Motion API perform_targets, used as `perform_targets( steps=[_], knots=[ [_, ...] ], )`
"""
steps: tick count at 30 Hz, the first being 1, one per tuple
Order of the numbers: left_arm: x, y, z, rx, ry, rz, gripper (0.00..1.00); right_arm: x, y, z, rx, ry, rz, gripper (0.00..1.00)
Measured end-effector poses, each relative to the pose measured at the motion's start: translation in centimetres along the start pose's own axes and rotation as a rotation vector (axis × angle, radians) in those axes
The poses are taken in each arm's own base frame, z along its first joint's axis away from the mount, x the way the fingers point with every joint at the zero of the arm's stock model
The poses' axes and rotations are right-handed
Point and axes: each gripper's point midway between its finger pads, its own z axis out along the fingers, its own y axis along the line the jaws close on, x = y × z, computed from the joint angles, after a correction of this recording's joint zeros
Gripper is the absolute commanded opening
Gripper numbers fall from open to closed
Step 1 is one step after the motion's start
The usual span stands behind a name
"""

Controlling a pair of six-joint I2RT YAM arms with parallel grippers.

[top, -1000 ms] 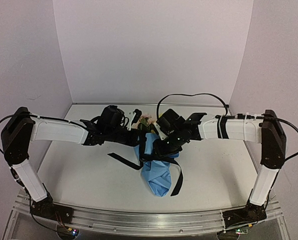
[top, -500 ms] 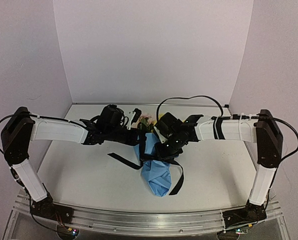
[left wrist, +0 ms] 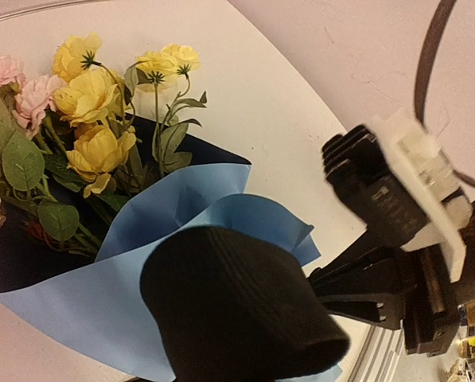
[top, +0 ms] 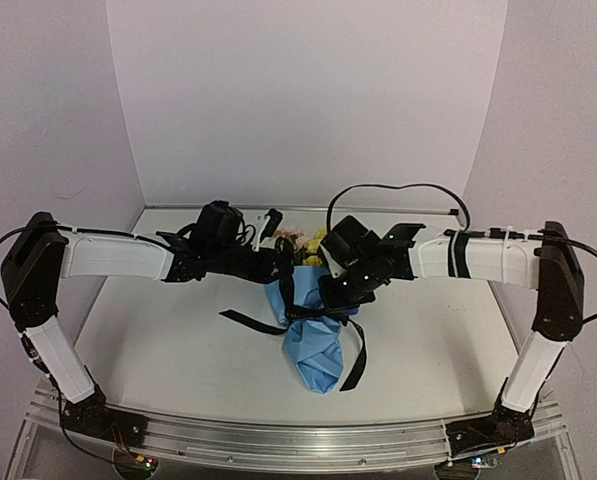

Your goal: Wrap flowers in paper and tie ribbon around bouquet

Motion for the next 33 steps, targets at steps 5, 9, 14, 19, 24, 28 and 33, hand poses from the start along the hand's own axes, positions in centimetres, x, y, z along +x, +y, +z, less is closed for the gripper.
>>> perform_targets(
  steps=[5, 9, 14, 19, 24, 28, 33],
  knots=[
    [0.2, -1.0, 0.0, 0.053, 0.018, 0.022, 0.0, -0.9, 0.3, -2.8, -0.03, -0.059, 0.018, 0.02],
    [0.3, -1.8, -0.1, 0.096, 0.031, 0.032, 0.0, -0.1, -0.2, -2.7, -0.024, -0.049, 0.023, 0.03],
    [-0.4, -2.9, -0.3, 0.143, 0.018, 0.056, 0.0, 1.3, -0.8, -1.7, -0.002, -0.003, 0.021, 0.1],
    [-0.7, -3.4, -0.4, 0.169, 0.01, 0.067, 0.0, 1.8, -1.0, -0.5, 0.024, 0.015, 0.004, 0.21],
    [-0.8, -3.6, -0.4, 0.178, 0.009, 0.07, 0.0, 1.2, -1.3, 0.7, 0.058, -0.002, -0.007, 0.25],
    [-0.9, -3.5, -0.4, 0.174, 0.004, 0.071, 0.0, -0.2, -0.7, 0.7, 0.048, -0.045, -0.01, 0.25],
    [-1.3, -2.8, -0.3, 0.129, -0.014, 0.069, 0.0, -1.9, 0.7, 0.0, 0.012, -0.124, -0.021, 0.29]
  ],
)
